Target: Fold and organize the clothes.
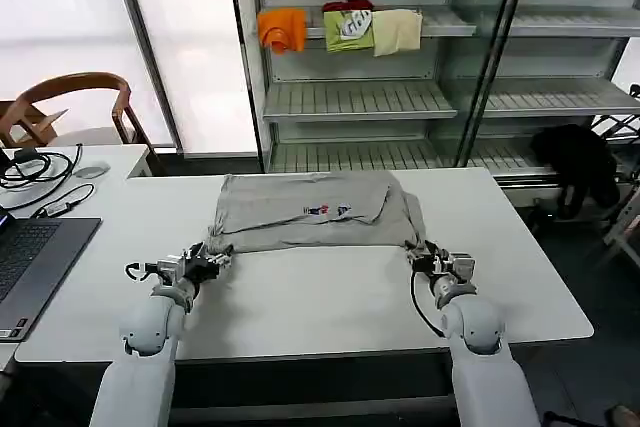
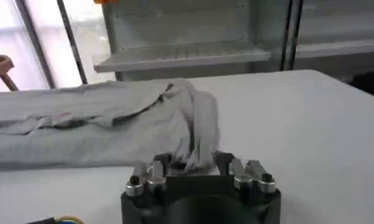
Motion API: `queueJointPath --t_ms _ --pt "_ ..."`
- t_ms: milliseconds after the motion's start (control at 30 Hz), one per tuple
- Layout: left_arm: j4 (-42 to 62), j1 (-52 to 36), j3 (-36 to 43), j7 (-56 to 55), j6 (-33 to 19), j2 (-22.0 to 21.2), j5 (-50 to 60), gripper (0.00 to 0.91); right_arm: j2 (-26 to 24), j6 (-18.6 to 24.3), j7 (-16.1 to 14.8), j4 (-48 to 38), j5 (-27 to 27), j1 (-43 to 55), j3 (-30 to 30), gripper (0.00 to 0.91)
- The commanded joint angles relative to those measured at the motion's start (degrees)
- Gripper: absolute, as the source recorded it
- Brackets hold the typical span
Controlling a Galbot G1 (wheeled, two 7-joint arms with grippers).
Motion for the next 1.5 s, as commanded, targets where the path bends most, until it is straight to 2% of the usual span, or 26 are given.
queueJointPath --t_ms 33,300,500,767,900,1067,1333,1500 --pt "0.2 0.3 0.0 0.4 0.2 0.0 0.1 0.01 0.2 -0.3 -0.6 0.1 0.3 -1.1 0.0 0.0" --pt "0.2 0.1 0.1 -1.4 0.1 -0.2 0.8 0.0 -0.1 -0.7 -0.9 2.1 0.4 -2.0 0.2 0.0" --pt "-4.8 3.0 -0.4 -1.1 0.1 0.3 0.6 0.0 -0.9 -1.7 -0.5 7.2 1.9 -5.6 0.1 0.0" --pt "-19.1 14.9 -4.4 0.5 0.3 1.7 -3.6 0.01 -3.7 -1.8 1.6 20.8 4.1 -16.2 -0.7 0.0" --pt "-27.0 24.8 -7.2 0.7 0.2 1.8 -8.0 0.01 -4.3 -1.9 2.5 26.9 4.3 -22.1 -0.8 0.0" --pt "-35.1 36.0 -10.6 -0.5 0.1 -0.1 -12.2 0.01 -4.8 -1.9 4.5 34.1 4.1 -31.9 -1.0 0.0" --pt "-40.7 44.6 -13.2 -5.7 0.1 -5.7 -13.6 0.02 -6.3 -1.9 6.6 39.7 3.1 -38.4 -2.1 0.0" --pt "-41.5 46.7 -12.3 -7.2 0.2 -7.1 -13.7 0.02 -7.2 -1.9 7.4 40.1 2.0 -40.2 -2.6 0.0"
